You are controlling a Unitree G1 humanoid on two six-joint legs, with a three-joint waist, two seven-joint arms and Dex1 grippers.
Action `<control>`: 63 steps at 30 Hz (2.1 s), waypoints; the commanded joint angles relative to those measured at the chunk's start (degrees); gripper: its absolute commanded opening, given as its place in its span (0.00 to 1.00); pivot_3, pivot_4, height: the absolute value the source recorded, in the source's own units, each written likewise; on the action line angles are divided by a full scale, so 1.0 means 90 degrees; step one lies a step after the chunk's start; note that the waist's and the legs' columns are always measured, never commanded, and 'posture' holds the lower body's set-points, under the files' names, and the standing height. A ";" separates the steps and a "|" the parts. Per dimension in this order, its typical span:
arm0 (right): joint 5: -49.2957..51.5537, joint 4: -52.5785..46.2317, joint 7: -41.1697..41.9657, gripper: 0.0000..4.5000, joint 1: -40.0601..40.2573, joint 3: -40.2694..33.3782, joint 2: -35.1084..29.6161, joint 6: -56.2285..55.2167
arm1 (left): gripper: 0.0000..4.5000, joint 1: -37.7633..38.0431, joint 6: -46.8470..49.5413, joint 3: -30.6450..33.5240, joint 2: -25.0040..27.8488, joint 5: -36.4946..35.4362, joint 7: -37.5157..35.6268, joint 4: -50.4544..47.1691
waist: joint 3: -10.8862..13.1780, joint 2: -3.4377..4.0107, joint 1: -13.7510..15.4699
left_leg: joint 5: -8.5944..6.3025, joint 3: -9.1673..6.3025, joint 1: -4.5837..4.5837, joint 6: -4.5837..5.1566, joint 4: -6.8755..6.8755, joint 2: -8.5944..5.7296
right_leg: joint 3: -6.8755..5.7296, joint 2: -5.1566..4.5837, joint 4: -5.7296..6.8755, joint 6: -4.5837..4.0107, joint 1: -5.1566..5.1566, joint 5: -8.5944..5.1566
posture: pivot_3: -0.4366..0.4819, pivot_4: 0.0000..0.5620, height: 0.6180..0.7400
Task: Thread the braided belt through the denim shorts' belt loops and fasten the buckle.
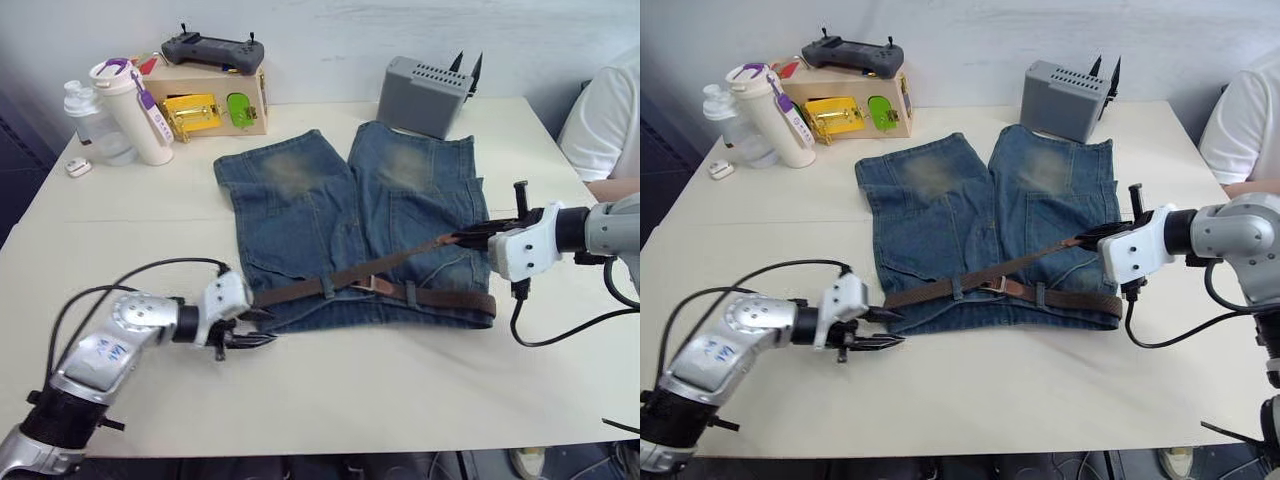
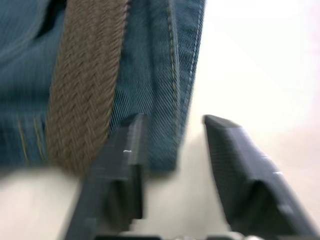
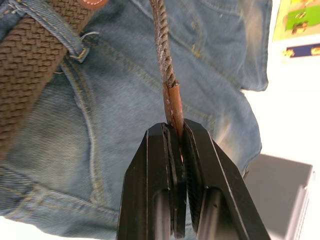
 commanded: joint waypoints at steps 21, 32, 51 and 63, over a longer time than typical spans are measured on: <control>0.0939 -0.1995 0.0360 0.00 -0.0167 -0.0351 0.0201 0.2954 | 0.99 -0.2996 -0.0675 -0.1311 -0.2890 0.1397 0.2600 -0.0180 | 0.0037 -0.0030 0.0292 | -0.0015 -0.0020 -0.0189 0.0038 0.0194 -0.0012 | -0.0014 -0.0016 0.0023 0.0052 -0.0092 0.0028 | 0.48 0.27 0.96; 0.0957 -0.2294 0.0308 0.00 -0.0107 -0.0490 0.0187 0.3369 | 0.87 -0.3103 -0.1540 -0.1780 -0.3616 0.2517 0.2821 0.0516 | 0.0037 -0.0030 0.0307 | -0.0009 -0.0016 -0.0182 0.0037 0.0200 -0.0011 | -0.0012 -0.0014 0.0035 0.0050 -0.0090 0.0030 | 0.48 0.27 0.96; 0.1544 -0.3739 -0.0430 0.64 0.0881 -0.0869 0.0695 0.5925 | 0.00 -0.3200 -0.1486 -0.1118 -0.3729 0.2958 0.2904 0.1945 | 0.0037 -0.0030 0.0318 | -0.0006 -0.0023 -0.0183 0.0039 0.0201 -0.0010 | -0.0021 -0.0016 0.0041 0.0050 -0.0089 0.0030 | 0.48 0.27 0.96; 0.0069 -0.4418 -0.2083 0.99 0.2472 -0.0138 0.1660 0.5426 | 0.00 -0.3282 -0.1256 -0.0889 -0.3576 0.3019 0.2799 0.2355 | 0.0035 -0.0033 0.0308 | -0.0002 -0.0017 -0.0183 0.0032 0.0207 -0.0016 | -0.0015 -0.0019 0.0058 0.0050 -0.0097 0.0030 | 0.48 0.27 0.96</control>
